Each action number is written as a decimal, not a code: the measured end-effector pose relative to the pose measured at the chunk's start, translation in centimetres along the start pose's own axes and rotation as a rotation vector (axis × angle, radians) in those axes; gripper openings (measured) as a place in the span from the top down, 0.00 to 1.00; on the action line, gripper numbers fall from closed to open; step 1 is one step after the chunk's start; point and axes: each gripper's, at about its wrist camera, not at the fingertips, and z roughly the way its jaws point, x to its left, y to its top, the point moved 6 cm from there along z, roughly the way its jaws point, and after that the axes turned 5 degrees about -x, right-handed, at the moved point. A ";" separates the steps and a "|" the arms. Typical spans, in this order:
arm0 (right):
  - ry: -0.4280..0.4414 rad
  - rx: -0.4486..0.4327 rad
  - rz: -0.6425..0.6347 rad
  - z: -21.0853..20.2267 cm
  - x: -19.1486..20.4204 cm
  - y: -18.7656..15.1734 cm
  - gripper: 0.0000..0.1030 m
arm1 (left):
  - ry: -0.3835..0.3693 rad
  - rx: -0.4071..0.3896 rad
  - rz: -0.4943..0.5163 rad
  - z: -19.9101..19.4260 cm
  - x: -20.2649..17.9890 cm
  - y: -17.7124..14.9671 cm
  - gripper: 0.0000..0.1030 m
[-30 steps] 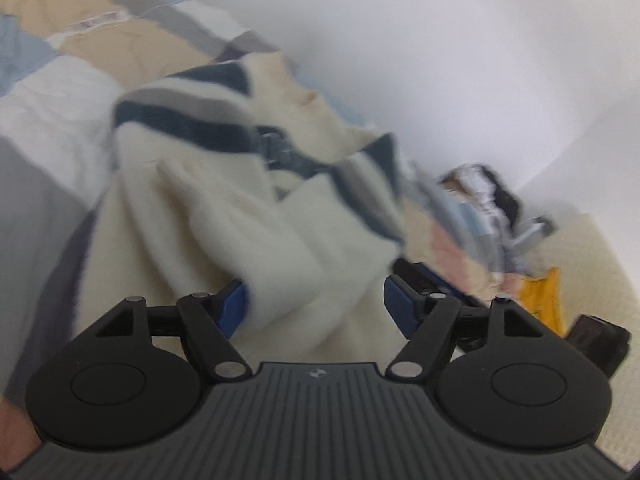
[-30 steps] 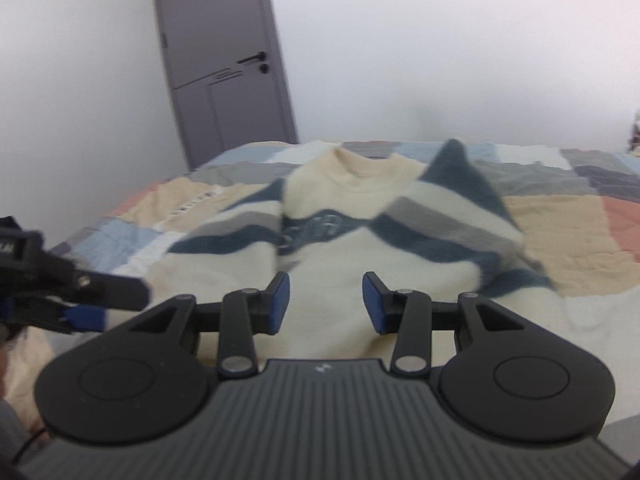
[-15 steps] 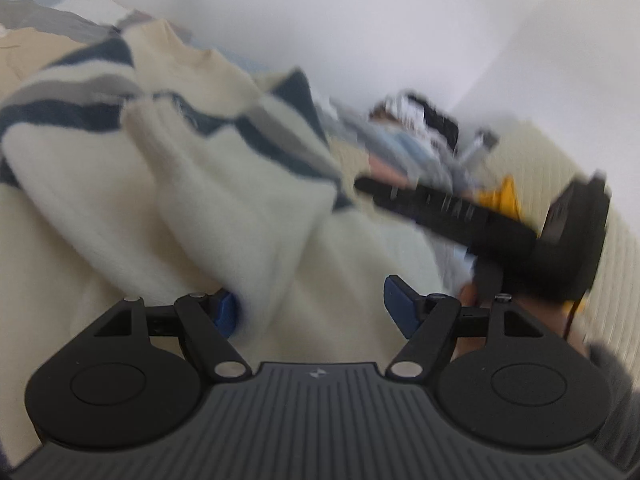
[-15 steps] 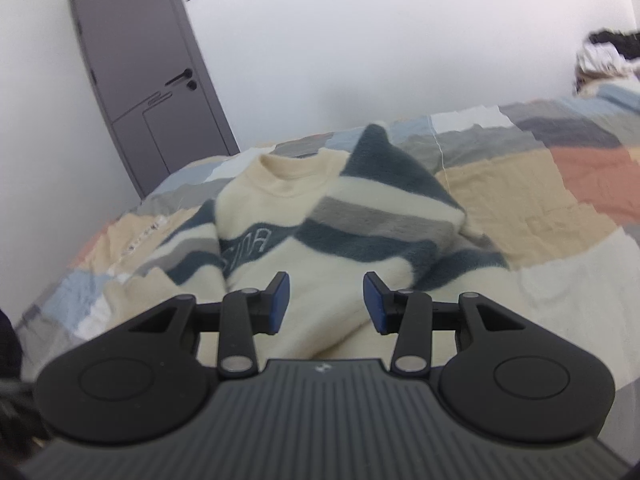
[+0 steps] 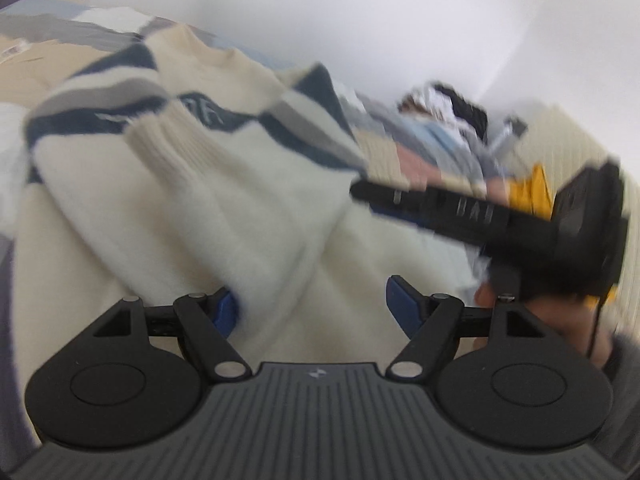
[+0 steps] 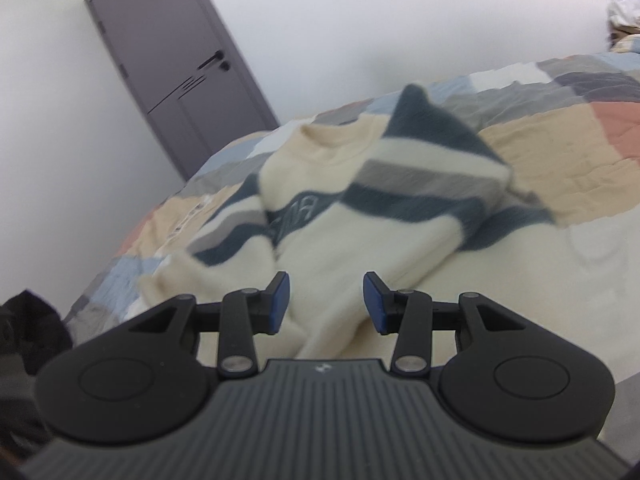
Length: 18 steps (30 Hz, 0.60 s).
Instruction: Fold large clothes
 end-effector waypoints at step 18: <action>0.084 0.065 -0.213 0.7 6.9 -3.0 0.57 | 0.255 -0.184 -0.156 -7.8 5.0 3.5 0.10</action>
